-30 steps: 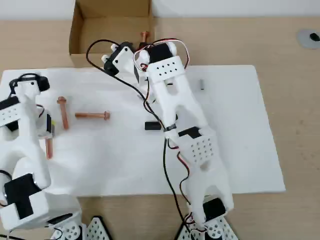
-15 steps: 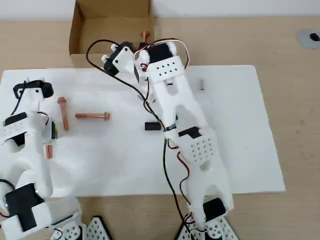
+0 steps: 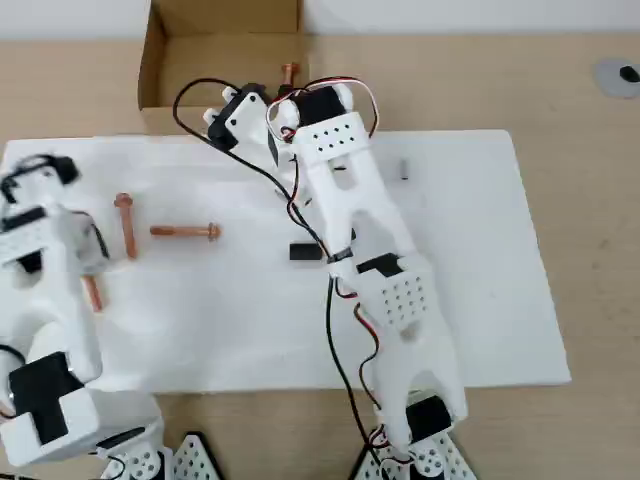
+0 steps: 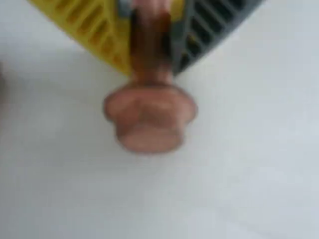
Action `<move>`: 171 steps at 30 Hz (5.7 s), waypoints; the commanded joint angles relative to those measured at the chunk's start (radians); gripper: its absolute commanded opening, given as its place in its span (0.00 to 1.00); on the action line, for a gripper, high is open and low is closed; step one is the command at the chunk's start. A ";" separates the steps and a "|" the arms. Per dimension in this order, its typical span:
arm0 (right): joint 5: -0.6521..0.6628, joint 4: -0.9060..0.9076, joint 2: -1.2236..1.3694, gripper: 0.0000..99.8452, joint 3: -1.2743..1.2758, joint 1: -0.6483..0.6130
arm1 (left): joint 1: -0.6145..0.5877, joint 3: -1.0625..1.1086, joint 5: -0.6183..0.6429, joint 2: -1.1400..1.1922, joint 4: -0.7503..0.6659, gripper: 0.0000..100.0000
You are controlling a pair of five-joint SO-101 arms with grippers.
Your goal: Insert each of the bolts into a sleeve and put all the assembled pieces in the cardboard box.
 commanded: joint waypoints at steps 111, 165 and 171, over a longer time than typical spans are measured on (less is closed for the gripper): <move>-0.559 -1.180 -2.554 0.01 2.391 -0.447 | 0.934 0.552 0.353 -1.739 -0.018 0.01; -0.601 -1.349 -0.901 0.01 0.883 -0.019 | 0.334 0.227 -0.071 -1.349 0.164 0.12; -0.601 -1.349 -0.407 0.01 0.403 0.045 | 0.285 0.370 -0.068 -1.346 0.058 0.12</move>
